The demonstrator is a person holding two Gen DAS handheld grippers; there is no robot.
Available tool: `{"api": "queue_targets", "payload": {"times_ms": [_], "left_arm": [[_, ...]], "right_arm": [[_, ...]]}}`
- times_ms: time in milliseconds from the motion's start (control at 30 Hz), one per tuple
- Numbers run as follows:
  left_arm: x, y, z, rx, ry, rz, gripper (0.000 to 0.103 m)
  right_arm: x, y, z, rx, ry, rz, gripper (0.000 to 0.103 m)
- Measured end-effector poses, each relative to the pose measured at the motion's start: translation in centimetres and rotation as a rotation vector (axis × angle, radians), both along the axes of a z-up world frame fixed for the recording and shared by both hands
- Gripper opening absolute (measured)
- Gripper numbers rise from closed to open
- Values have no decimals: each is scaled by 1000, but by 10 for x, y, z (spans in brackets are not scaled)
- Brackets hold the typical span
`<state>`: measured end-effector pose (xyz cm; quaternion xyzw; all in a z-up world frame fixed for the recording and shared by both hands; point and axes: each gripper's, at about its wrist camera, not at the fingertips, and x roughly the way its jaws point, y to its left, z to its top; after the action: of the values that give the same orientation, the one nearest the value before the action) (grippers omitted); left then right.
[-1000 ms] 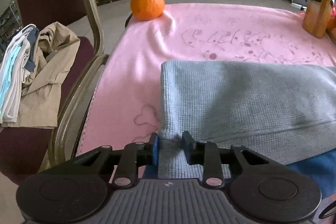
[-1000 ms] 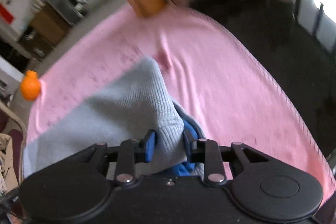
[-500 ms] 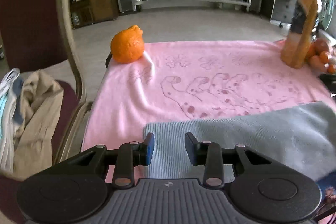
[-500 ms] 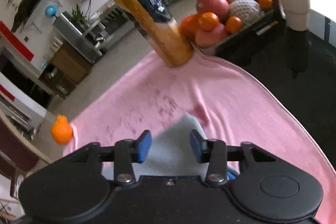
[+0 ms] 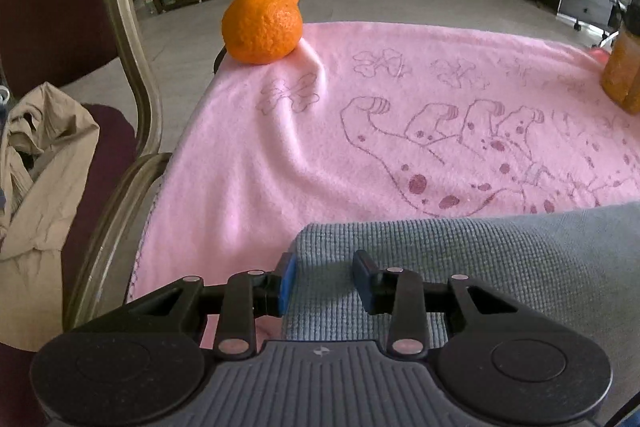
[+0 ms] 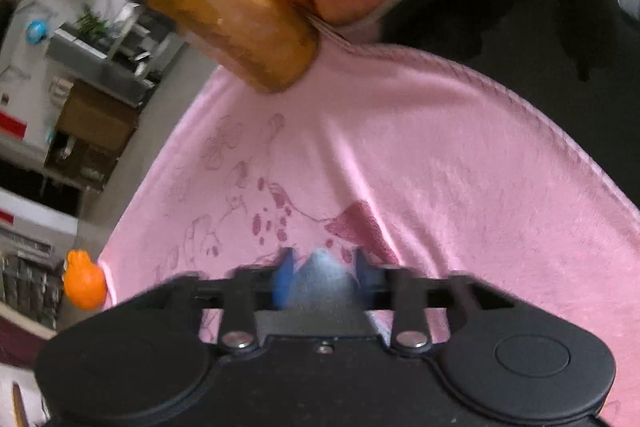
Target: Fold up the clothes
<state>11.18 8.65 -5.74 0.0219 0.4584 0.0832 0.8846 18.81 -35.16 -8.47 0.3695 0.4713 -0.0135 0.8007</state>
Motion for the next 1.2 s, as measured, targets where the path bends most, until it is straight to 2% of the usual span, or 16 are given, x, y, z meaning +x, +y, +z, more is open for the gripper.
{"api": "queue_targets", "payload": {"times_ms": [67,200,300,400,500,600,700,800,867,967,1033,1200], "left_arm": [[1,0,-1,8,1,2,37],[3,7,-3,4,4,29,39],[2,10,-2,1,-4,51,42],[-5,17,9,3,-48,106,38],[-23,22,30,19,-122,155,37],[-48,25,48,-53,-147,169,37],[-74,20,60,-107,-167,138,37],[-94,14,59,-144,-171,114,37],[-100,10,51,-163,-142,103,36],[-102,2,41,-167,-95,83,36],[-99,-1,36,-153,-78,67,36],[-91,-7,23,-130,-31,56,36]], "right_arm": [[1,8,6,-97,-23,17,9],[2,32,16,-399,-64,72,8],[2,33,4,-422,-32,86,10],[-7,29,18,-486,-49,17,13],[-32,15,43,-396,-109,-60,20],[-66,5,67,-197,-181,-102,30],[-104,5,81,4,-270,-67,35],[-139,14,82,43,-316,-28,40],[-148,19,76,39,-285,-3,40],[-149,20,62,58,-221,14,39],[-146,22,54,73,-191,30,29],[-136,34,35,123,-127,63,29]]}}
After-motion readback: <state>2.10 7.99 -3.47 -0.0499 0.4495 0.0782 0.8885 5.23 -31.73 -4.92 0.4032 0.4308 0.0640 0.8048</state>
